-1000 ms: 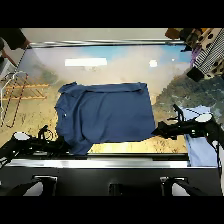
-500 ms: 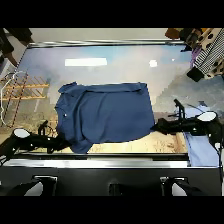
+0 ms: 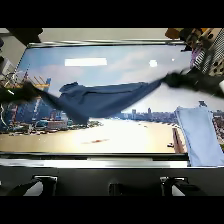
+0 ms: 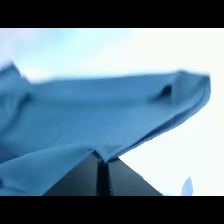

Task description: Fold the clothes and pants, and hang the long-sleeved shirts on hangers.

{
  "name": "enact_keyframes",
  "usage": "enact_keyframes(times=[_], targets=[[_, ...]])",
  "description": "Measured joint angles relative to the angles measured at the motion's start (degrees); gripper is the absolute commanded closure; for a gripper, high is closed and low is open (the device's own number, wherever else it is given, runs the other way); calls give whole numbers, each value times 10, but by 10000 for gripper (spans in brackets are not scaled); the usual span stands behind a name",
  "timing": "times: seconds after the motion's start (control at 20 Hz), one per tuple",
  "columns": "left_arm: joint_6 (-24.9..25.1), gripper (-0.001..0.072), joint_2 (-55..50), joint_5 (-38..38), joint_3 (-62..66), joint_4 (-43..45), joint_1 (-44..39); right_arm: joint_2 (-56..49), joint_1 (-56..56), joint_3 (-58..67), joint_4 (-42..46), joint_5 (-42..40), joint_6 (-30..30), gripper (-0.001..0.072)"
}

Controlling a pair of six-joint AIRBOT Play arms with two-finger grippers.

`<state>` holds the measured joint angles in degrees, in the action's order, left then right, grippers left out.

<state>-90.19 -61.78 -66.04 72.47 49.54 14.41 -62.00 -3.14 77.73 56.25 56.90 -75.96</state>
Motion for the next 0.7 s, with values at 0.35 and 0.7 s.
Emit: enact_keyframes(times=[0.35,0.7], targets=[[-76,695,45,-47,324,43,103,73,6,267,74,58,-33,686],[-168,695,151,-76,402,122,186,190,6,326,163,76,-108,686]])
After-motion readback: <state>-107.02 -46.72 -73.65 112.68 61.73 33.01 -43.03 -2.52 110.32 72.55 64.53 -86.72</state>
